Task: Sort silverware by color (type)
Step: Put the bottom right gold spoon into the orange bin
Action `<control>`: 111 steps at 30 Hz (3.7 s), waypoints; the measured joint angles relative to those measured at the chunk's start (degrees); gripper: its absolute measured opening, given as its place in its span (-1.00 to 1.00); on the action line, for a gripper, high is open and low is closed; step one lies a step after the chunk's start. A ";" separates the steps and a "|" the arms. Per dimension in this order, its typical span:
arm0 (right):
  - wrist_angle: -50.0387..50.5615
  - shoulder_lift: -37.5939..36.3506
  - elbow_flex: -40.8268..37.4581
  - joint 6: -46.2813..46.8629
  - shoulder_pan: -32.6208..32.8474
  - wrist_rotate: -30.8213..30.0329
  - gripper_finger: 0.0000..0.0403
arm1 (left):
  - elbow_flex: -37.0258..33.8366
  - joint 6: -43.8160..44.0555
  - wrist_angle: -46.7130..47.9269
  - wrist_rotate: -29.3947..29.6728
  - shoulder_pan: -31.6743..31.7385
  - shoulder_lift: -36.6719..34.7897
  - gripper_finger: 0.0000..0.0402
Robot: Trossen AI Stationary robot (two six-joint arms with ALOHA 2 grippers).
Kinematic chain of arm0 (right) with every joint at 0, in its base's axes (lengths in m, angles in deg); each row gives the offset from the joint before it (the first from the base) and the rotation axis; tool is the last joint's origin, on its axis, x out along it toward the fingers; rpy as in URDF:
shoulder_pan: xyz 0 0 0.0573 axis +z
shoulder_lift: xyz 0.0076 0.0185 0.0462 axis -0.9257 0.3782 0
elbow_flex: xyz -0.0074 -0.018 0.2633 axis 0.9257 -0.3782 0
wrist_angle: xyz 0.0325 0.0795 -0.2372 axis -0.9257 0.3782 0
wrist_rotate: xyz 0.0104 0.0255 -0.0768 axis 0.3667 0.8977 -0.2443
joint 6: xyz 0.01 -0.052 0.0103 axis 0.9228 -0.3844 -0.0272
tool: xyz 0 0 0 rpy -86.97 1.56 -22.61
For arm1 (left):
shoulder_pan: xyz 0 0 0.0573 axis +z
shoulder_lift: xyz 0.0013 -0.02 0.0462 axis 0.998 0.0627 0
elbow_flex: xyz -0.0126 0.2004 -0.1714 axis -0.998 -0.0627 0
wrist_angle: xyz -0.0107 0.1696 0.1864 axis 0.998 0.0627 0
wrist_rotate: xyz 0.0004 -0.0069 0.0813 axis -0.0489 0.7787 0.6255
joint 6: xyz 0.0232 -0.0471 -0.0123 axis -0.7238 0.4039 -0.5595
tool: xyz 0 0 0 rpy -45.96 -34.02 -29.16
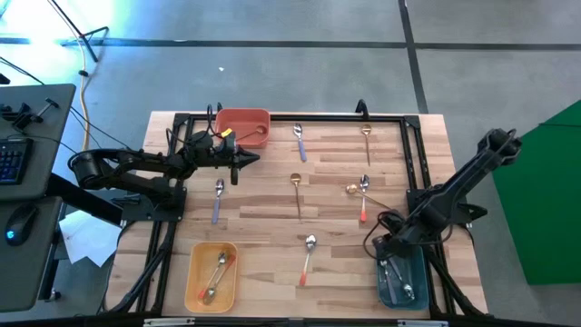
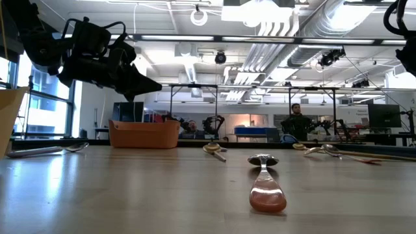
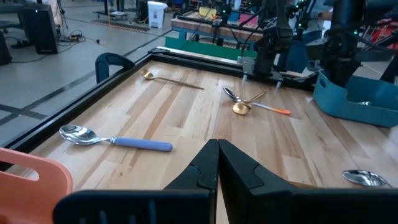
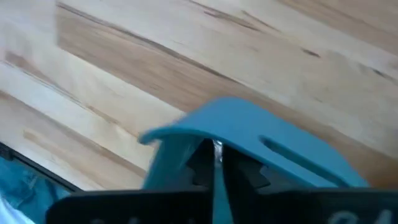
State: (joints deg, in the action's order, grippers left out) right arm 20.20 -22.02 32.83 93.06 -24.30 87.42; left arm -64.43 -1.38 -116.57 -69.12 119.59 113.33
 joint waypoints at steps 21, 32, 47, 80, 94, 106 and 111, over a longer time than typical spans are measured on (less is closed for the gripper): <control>30.09 0.43 18.73 -23.25 -9.29 -8.32 -0.88 | 0.00 0.27 -0.44 0.17 0.04 0.00 -1.00; 22.00 0.15 7.40 -65.75 -36.06 -5.60 -0.39 | 0.00 0.29 -0.96 0.17 0.02 0.00 -1.00; 6.86 7.42 1.40 -90.66 -55.27 -1.86 -0.18 | 0.00 -0.70 -0.98 0.20 0.01 0.00 -1.00; 4.60 10.63 2.25 -97.66 -58.12 -0.92 -0.97 | 0.03 -1.04 -5.05 0.02 -1.89 0.00 -1.00; -34.70 0.46 1.36 -108.22 -51.43 -8.15 -0.99 | 3.38 0.09 -7.58 6.27 -14.14 -0.04 -0.96; -81.00 17.30 -0.48 -123.86 -49.42 4.08 -1.00 | 12.56 -8.03 -5.67 14.56 -26.39 -0.02 -0.45; -81.89 20.71 2.81 -125.28 -49.50 6.29 -1.00 | 17.68 -11.16 1.14 15.00 -27.67 0.68 -0.32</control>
State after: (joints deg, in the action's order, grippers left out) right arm -61.69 -1.31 35.64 -32.22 -73.80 93.71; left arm -46.74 -12.55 -115.43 -54.12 91.92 114.02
